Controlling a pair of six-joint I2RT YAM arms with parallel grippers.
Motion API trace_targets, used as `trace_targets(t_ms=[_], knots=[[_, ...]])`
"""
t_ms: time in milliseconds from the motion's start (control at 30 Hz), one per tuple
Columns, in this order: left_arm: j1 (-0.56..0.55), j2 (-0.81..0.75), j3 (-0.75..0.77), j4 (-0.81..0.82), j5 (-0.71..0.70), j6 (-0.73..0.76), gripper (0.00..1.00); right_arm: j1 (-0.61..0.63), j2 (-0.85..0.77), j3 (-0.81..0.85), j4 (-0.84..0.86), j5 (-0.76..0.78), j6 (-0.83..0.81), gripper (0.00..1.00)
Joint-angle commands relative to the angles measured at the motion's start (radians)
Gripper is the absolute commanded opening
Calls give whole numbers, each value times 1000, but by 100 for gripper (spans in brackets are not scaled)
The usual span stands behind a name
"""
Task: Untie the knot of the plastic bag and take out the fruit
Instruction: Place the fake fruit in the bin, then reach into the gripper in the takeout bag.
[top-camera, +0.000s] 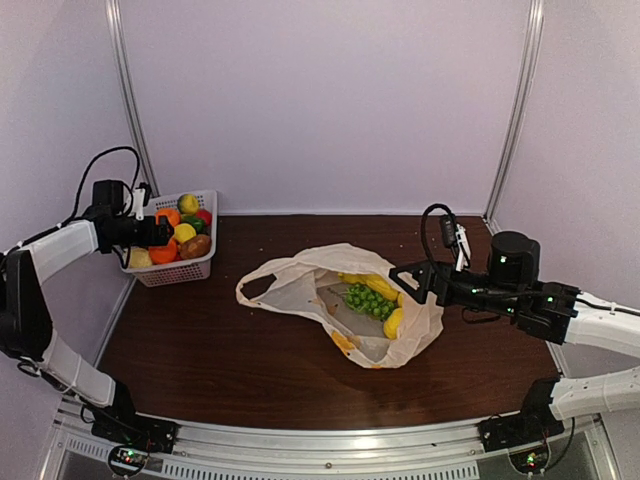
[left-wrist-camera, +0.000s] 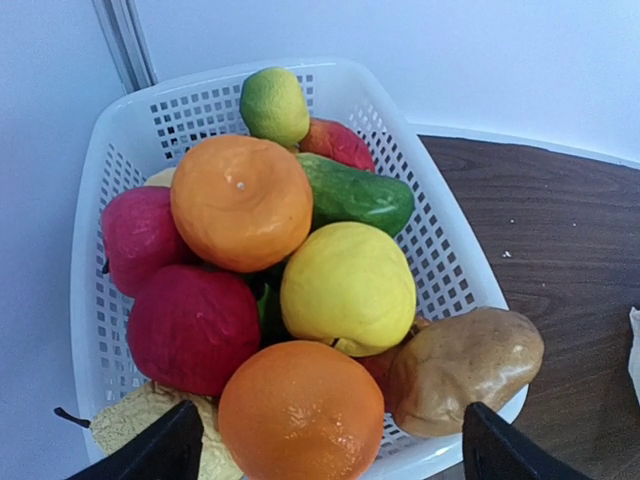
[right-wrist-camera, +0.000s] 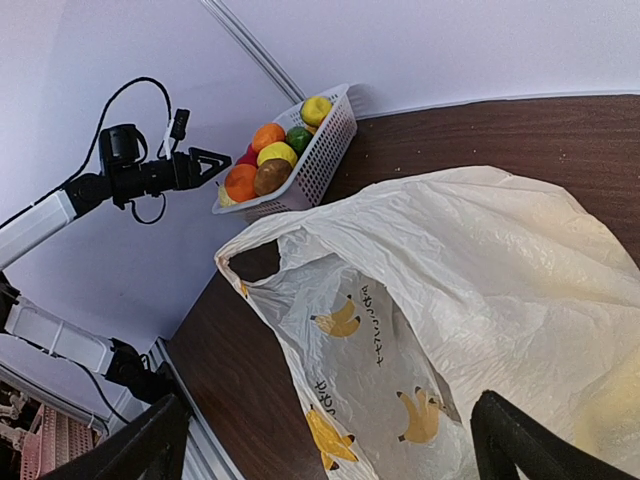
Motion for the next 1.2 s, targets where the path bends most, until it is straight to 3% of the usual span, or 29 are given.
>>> trace_targets(t_ms=[0, 100, 267, 400, 567, 700, 1000, 1167], knots=[[4, -62, -24, 84, 68, -2, 91, -7, -6, -8, -1, 18, -10, 100], [-21, -115, -15, 67, 98, 22, 90, -7, -14, 27, -78, 57, -53, 100], [-197, -212, 21, 4, 66, 86, 90, -5, -46, 81, -203, 100, -132, 99], [-361, -221, 67, 0, 208, 101, 90, 14, -53, 128, -247, 52, -189, 94], [-593, -172, 91, -14, 408, 238, 92, 129, -48, 204, -309, 93, -250, 88], [-641, -102, 71, -15, 506, 227, 92, 176, -8, 226, -326, 134, -253, 83], [-665, 6, 74, -48, 250, 183, 91, 236, 94, 236, -254, 121, -247, 81], [-687, 56, 87, -54, 261, 166, 88, 267, 125, 251, -257, 144, -262, 79]])
